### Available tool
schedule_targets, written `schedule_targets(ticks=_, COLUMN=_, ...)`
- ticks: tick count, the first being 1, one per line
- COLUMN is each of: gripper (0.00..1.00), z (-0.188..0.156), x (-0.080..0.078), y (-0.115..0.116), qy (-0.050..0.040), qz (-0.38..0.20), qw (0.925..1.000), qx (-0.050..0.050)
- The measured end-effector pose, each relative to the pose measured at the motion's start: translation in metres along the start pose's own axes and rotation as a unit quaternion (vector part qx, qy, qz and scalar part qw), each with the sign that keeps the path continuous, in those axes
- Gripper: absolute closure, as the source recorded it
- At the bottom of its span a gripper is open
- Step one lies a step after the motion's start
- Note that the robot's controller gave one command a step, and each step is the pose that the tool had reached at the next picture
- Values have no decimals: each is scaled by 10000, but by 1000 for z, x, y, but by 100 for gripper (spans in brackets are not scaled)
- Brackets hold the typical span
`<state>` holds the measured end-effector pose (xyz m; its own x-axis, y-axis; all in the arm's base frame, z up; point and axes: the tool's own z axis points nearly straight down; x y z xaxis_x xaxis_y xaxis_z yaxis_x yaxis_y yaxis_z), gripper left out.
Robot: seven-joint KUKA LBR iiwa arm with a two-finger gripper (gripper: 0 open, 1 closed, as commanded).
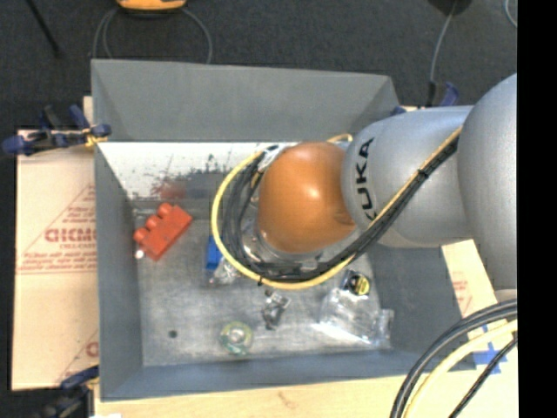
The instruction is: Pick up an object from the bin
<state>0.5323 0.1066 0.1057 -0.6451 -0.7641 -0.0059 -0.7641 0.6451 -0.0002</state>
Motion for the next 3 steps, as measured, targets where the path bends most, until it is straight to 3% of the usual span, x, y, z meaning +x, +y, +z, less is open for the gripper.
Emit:
schedule_targets(ticks=1, gripper=0, z=-39, x=-7, y=66, qy=2, qz=473, qw=9989, qx=-7)
schedule_targets(ticks=2, gripper=0, z=5, x=31, y=13, qy=40, qz=353, qw=9994, qx=1)
schedule_targets(ticks=3, gripper=0, z=33, x=20, y=40, qy=-1, qz=-1353, qw=9908, qx=26)
